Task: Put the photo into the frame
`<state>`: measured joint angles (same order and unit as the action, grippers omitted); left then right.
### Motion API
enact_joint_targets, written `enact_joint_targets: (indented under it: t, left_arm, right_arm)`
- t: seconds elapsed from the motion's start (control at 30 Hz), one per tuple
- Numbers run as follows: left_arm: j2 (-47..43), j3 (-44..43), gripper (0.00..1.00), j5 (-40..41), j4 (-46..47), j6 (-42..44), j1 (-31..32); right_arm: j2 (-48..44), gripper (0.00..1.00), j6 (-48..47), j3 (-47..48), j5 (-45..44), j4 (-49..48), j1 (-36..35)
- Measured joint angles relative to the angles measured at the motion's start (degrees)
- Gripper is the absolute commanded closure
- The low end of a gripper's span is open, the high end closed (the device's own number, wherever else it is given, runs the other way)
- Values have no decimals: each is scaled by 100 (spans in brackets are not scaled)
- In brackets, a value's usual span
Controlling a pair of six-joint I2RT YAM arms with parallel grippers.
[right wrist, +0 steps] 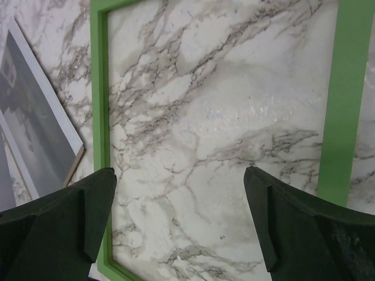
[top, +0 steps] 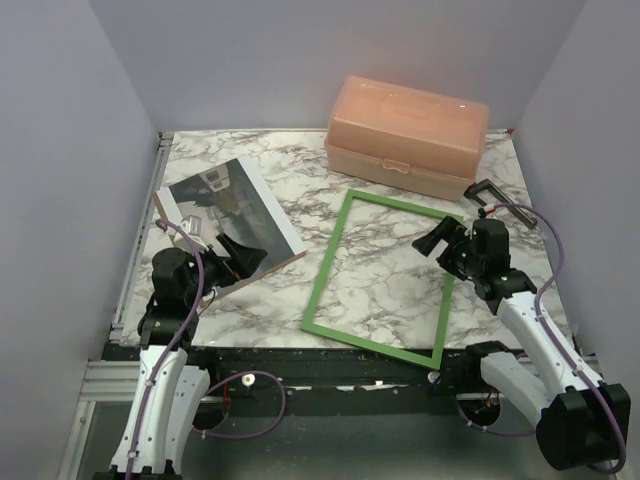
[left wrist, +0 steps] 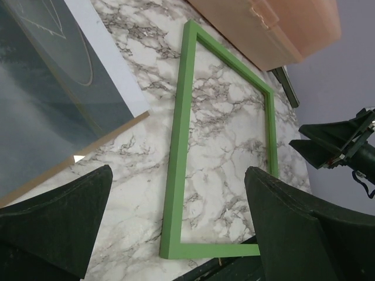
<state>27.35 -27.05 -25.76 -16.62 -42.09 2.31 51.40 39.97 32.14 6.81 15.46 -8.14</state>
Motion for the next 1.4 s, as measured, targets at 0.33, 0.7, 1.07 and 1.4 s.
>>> enact_joint_targets:
  t: [0.33, 0.7, 1.07, 1.4]
  left_arm:
    - [332, 35, 2, -474, -306, 116, 0]
    - [1364, 190, 2, -791, -302, 107, 413]
    - [2800, -387, 7, 219, -479, 68, 2243]
    - [4398, -1287, 34, 1521, -695, 133, 3650]
  right_arm:
    - [-308, 0, 94, -289, 328, 680, 0]
    - [-295, 0, 219, -426, 645, 802, 0]
    - [-243, 0, 269, -540, 837, 798, 0]
    - [-221, 0, 356, -717, 1054, 745, 0]
